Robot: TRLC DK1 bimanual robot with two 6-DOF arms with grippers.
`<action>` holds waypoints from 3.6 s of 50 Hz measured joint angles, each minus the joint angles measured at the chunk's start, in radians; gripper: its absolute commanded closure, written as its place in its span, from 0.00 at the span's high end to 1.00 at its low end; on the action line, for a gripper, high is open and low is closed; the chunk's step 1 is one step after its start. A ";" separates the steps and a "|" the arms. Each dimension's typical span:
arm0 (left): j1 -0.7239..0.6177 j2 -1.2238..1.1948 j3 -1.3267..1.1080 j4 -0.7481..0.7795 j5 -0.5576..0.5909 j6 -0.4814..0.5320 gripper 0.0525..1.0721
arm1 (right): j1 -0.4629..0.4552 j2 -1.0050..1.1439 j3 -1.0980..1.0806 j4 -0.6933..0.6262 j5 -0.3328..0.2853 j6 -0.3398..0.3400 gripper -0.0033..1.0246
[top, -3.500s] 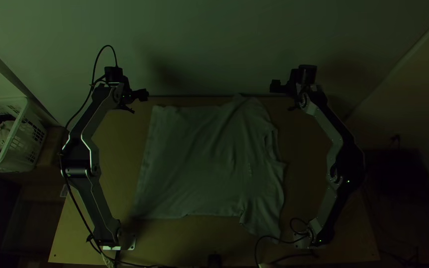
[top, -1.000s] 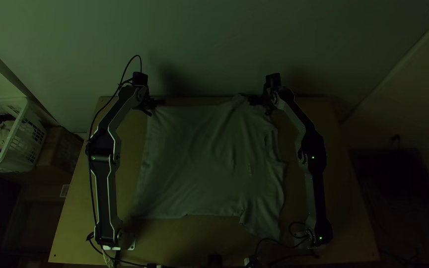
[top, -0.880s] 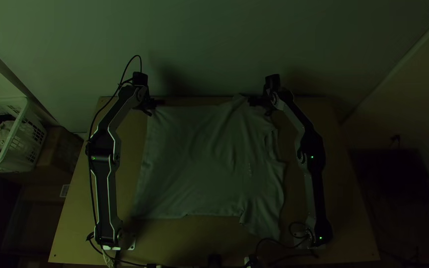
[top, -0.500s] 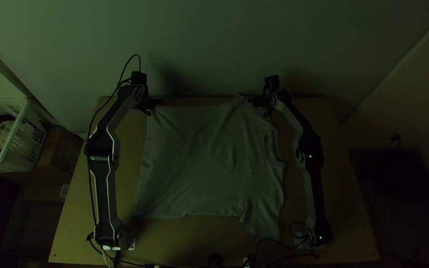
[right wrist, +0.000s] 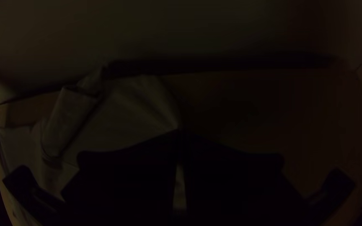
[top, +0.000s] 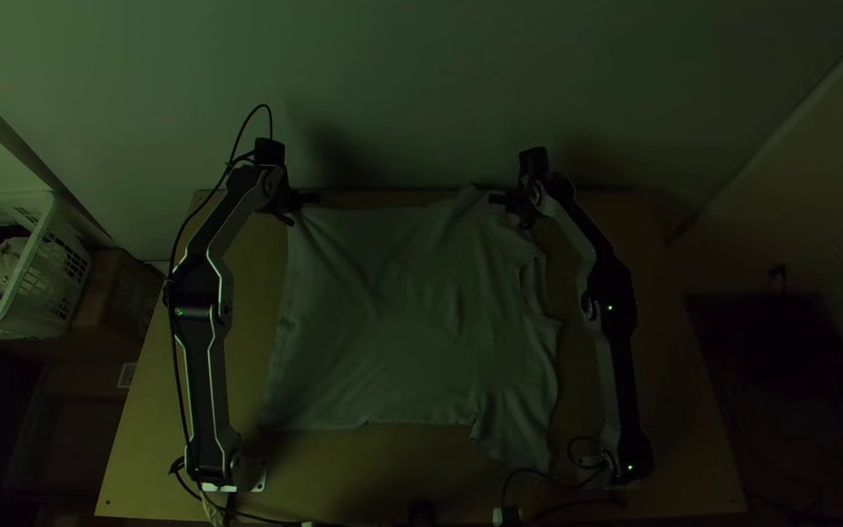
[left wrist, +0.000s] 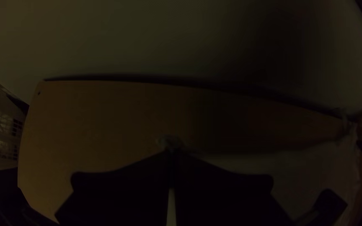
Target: Fold the t-shirt
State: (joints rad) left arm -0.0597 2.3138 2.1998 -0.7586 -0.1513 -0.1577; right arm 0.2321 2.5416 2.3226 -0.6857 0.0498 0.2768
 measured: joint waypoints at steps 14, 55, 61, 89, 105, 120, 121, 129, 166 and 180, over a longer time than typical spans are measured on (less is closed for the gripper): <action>0.000 -0.015 0.000 0.045 0.000 -0.008 0.03 | -0.028 -0.065 0.000 0.037 0.029 0.000 0.03; 0.000 -0.146 -0.168 0.005 0.045 -0.007 0.03 | -0.036 -0.193 -0.108 -0.140 0.040 -0.027 0.03; 0.000 -0.193 -0.254 0.029 0.060 -0.005 0.03 | -0.036 -0.237 -0.166 -0.144 0.040 -0.038 0.03; 0.012 -0.426 -0.569 0.114 0.069 0.002 0.03 | -0.014 -0.465 -0.508 -0.116 0.040 -0.050 0.03; 0.012 -0.556 -0.766 0.164 0.073 0.005 0.03 | 0.004 -0.632 -0.744 -0.067 0.041 -0.050 0.03; 0.015 -0.662 -0.948 0.209 0.078 0.005 0.03 | 0.010 -0.790 -0.966 -0.011 0.040 -0.049 0.04; 0.015 -0.668 -0.958 0.213 0.080 0.005 0.04 | 0.010 -0.798 -0.979 -0.007 0.040 -0.049 0.07; 0.016 -0.706 -1.037 0.235 0.080 0.005 0.80 | 0.010 -0.834 -1.065 0.001 0.056 -0.045 0.91; 0.073 -1.006 -1.159 0.053 0.175 0.142 0.96 | 0.111 -1.498 -1.355 -0.168 0.067 -0.003 0.95; 0.073 -1.236 -1.248 -0.123 0.178 0.241 0.96 | 0.178 -1.601 -1.439 -0.349 0.066 0.066 0.94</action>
State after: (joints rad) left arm 0.0135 1.0779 0.9520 -0.8818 0.0265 0.0837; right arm 0.4099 0.9405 0.8837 -1.0348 0.1162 0.3428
